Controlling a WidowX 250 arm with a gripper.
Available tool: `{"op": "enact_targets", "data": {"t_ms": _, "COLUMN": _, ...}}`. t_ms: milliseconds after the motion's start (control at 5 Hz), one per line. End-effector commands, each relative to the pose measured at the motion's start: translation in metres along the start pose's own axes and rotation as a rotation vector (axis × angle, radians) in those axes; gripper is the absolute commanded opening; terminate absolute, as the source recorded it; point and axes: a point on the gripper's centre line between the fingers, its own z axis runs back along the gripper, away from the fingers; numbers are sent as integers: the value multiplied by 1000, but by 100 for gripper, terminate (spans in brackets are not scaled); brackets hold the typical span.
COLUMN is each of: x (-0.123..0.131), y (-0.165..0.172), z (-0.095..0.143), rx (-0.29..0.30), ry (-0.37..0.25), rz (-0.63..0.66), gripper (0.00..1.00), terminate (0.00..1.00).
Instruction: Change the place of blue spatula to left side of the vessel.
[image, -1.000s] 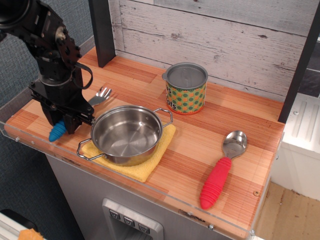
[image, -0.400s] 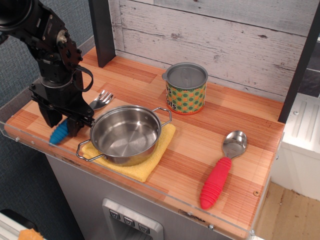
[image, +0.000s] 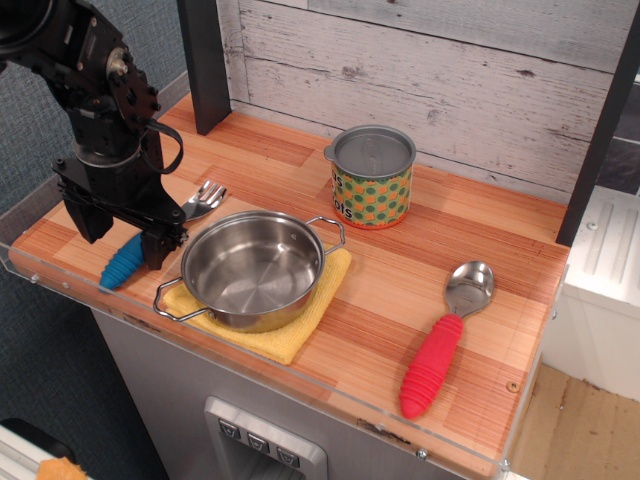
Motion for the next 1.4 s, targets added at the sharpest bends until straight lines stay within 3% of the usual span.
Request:
{"op": "enact_targets", "data": {"t_ms": 0, "x": 10, "y": 11, "z": 42, "rx": 48, "ry": -83, "rz": 68, "gripper": 100, "terminate": 0}}
{"op": "enact_targets", "data": {"t_ms": 200, "x": 11, "y": 12, "z": 59, "rx": 46, "ry": -69, "rz": 123, "gripper": 100, "terminate": 0}}
{"op": "enact_targets", "data": {"t_ms": 400, "x": 16, "y": 9, "z": 67, "rx": -13, "ry": -30, "rz": 185, "gripper": 100, "terminate": 0}}
{"op": "enact_targets", "data": {"t_ms": 600, "x": 23, "y": 1, "z": 77, "rx": -63, "ry": -33, "rz": 235, "gripper": 100, "terminate": 0}}
{"op": "enact_targets", "data": {"t_ms": 1200, "x": 77, "y": 16, "z": 74, "rx": -50, "ry": -131, "rz": 363, "gripper": 100, "terminate": 0}}
